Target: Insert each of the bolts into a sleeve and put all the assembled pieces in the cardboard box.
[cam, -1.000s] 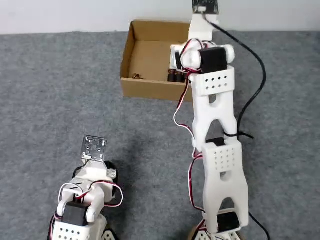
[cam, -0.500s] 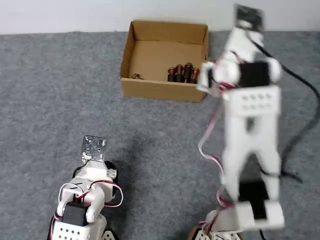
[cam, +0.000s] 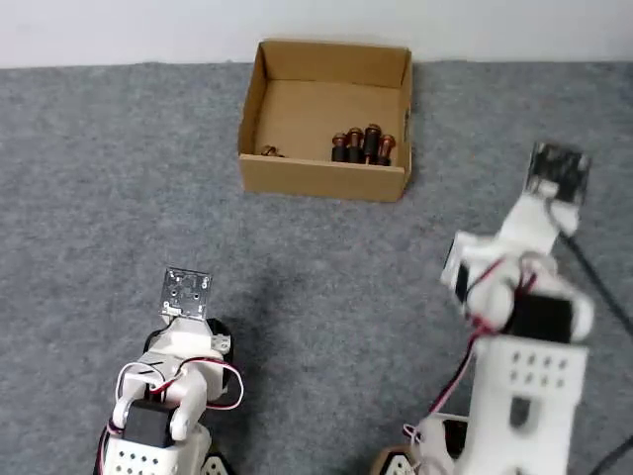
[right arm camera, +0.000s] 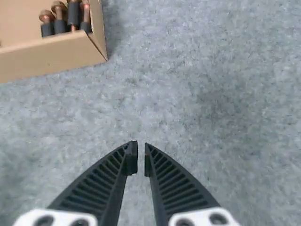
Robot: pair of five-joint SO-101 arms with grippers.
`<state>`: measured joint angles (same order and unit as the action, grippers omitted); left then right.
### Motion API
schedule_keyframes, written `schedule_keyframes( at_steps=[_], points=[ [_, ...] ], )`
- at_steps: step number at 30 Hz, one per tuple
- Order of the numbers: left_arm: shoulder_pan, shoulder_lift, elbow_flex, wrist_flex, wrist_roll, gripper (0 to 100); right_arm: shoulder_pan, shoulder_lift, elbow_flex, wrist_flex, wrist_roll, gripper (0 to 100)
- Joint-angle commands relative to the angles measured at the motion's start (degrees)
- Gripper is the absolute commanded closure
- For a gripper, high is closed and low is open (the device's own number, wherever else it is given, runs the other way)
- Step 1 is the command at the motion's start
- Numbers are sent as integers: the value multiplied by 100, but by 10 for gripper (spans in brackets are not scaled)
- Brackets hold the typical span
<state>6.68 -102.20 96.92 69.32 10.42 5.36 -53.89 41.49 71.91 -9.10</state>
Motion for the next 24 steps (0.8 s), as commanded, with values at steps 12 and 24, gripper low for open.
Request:
schedule_keyframes(
  at_steps=[12,24],
  points=[
    [-35,0,-40,18,-18,994,75,-4532,4730,-1059,993,991],
    [-35,0,-40,18,-18,994,154,-4857,5503,-743,993,991]
  ],
)
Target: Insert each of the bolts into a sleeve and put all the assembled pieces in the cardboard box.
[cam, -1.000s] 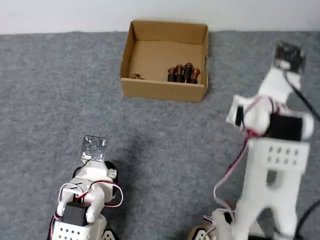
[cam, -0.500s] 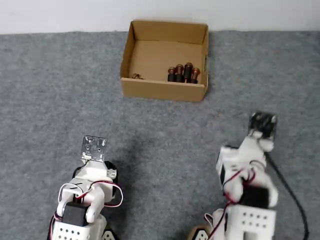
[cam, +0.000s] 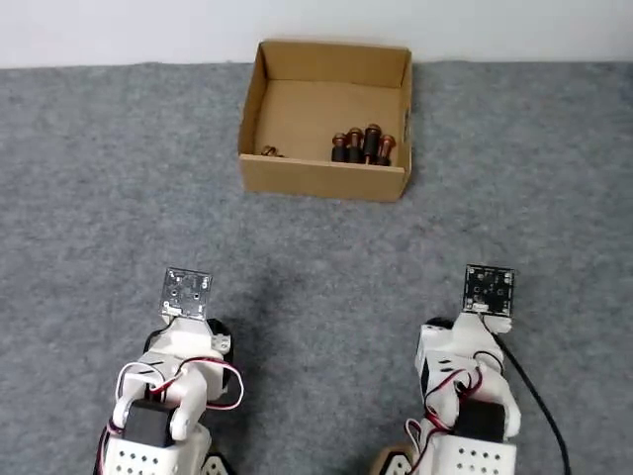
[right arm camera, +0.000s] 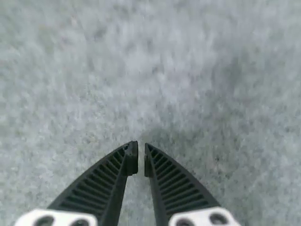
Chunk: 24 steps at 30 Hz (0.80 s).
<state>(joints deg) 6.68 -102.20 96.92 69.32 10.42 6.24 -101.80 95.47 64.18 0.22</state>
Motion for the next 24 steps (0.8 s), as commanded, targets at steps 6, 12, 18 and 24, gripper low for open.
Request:
schedule_keyframes(
  at_steps=[6,12,18,24],
  points=[
    [-35,0,-40,18,-18,994,585,-40,105,576,35,990],
    [-35,0,-40,18,-26,994,1068,-84,105,1007,26,990],
    [-35,0,-40,18,-26,994,1068,-84,105,1007,35,990],
    [-35,0,-40,18,-26,994,1068,-84,105,1007,35,990]
  ],
)
